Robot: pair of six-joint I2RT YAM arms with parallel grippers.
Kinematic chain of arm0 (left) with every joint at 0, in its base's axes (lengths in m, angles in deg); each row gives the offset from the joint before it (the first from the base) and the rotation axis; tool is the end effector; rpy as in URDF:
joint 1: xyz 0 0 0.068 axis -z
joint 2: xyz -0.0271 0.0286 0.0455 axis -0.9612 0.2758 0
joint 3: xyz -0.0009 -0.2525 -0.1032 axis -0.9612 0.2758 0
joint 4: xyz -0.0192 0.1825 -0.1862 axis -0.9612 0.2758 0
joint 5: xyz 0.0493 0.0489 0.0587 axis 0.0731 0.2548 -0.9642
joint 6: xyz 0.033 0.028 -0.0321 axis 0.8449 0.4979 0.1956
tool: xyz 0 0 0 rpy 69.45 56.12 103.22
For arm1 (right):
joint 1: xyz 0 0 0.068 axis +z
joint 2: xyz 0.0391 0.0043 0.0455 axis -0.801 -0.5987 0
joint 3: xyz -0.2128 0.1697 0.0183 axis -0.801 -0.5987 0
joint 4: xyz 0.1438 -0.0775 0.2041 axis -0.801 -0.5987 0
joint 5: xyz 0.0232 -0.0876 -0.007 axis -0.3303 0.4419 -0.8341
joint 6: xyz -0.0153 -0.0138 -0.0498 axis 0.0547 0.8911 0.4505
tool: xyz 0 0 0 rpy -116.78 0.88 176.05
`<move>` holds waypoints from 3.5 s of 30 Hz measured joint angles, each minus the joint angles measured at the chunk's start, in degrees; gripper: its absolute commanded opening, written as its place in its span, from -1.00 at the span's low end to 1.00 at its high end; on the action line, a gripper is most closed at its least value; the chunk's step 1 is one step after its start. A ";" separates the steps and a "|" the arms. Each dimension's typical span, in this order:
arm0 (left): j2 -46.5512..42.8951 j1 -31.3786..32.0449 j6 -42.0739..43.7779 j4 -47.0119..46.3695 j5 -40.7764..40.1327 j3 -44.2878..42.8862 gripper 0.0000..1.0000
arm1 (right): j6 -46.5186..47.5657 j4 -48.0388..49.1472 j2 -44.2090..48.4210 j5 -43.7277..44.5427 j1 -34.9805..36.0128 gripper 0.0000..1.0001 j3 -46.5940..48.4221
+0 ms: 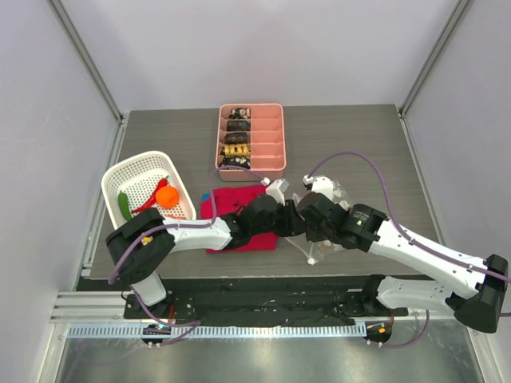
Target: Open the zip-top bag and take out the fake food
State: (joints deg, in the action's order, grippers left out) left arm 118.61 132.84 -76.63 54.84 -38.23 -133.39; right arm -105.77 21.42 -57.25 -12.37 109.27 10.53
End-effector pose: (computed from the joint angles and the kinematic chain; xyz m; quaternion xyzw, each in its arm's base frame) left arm 0.1826 -0.3070 0.1939 0.0482 0.8402 -0.4687 0.2685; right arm 0.1223 0.1569 0.2857 -0.0982 0.9404 0.0617 0.3198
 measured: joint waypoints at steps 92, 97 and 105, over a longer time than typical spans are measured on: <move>10.19 -0.11 20.70 23.26 -3.74 -22.60 -1.00 | 2.82 35.43 -24.37 -19.56 -49.81 -0.98 -12.76; -0.20 -0.11 22.53 27.39 -4.33 -16.87 -1.00 | 2.82 36.22 -24.76 -19.26 -50.10 -0.97 -12.55; -23.37 -2.95 25.73 43.56 -15.56 -8.39 -1.00 | 3.08 36.46 -24.63 -18.10 -50.56 -0.97 -12.55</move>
State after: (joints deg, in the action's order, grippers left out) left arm 95.25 129.89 -50.90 98.41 -53.80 -141.79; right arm -102.68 57.88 -81.88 -30.46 58.72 -2.02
